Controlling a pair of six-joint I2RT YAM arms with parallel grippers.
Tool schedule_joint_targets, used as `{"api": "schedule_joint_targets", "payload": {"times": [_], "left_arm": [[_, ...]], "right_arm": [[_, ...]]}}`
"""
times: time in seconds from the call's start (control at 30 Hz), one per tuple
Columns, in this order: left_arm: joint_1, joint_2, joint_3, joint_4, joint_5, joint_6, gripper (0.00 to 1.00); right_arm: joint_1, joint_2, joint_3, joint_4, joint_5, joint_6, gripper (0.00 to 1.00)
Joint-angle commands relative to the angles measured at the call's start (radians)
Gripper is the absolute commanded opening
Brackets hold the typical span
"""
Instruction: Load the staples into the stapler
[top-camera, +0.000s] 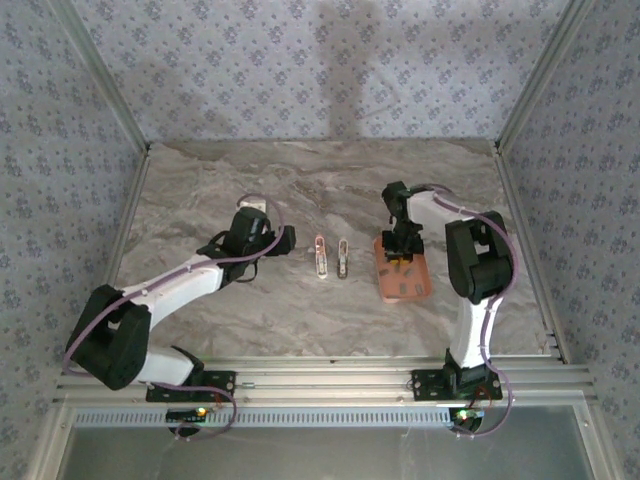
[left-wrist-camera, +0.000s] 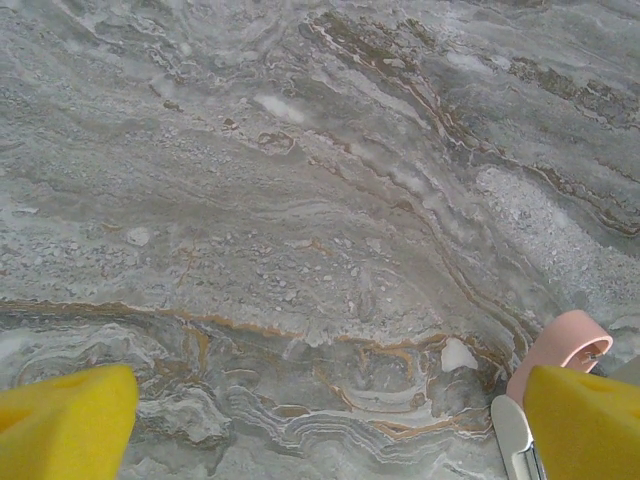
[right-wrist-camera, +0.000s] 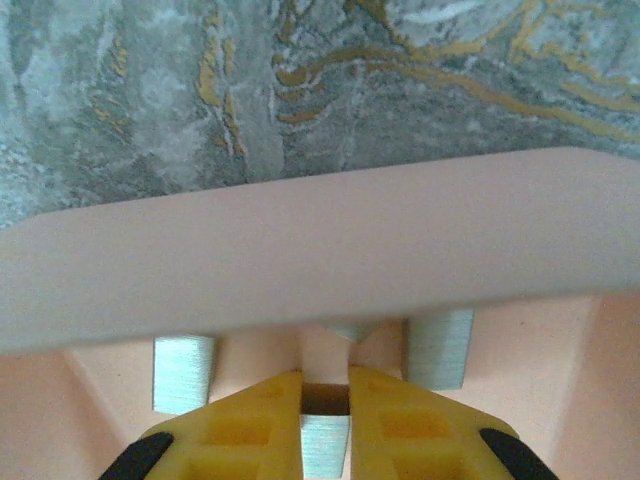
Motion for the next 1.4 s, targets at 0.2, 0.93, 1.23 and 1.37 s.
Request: {"api": "schedule_joint_targets", "payload": {"times": [0.2,0.93,1.23,1.37], "left_arm": [[0.004,-0.139,-0.102,0.069,-0.004,-0.013,0.98],[0.004,-0.192,-0.204,0.122,-0.004,-0.06,0.99],[0.004,-0.176,-0.22,0.14,-0.007,-0.056,0.98],[0.004,-0.171,-0.221,0.142,-0.006,-0.051,0.98]], "right_arm": [[0.013,-0.238,-0.187,0.125,0.094,0.094,0.14],[0.29,-0.505,-0.338,0.435,0.277,0.226,0.16],[0.381,-0.393,-0.284,0.466,0.272,0.246,0.16],[0.42,-0.346,-0.26,0.475,0.27,0.252,0.16]]}}
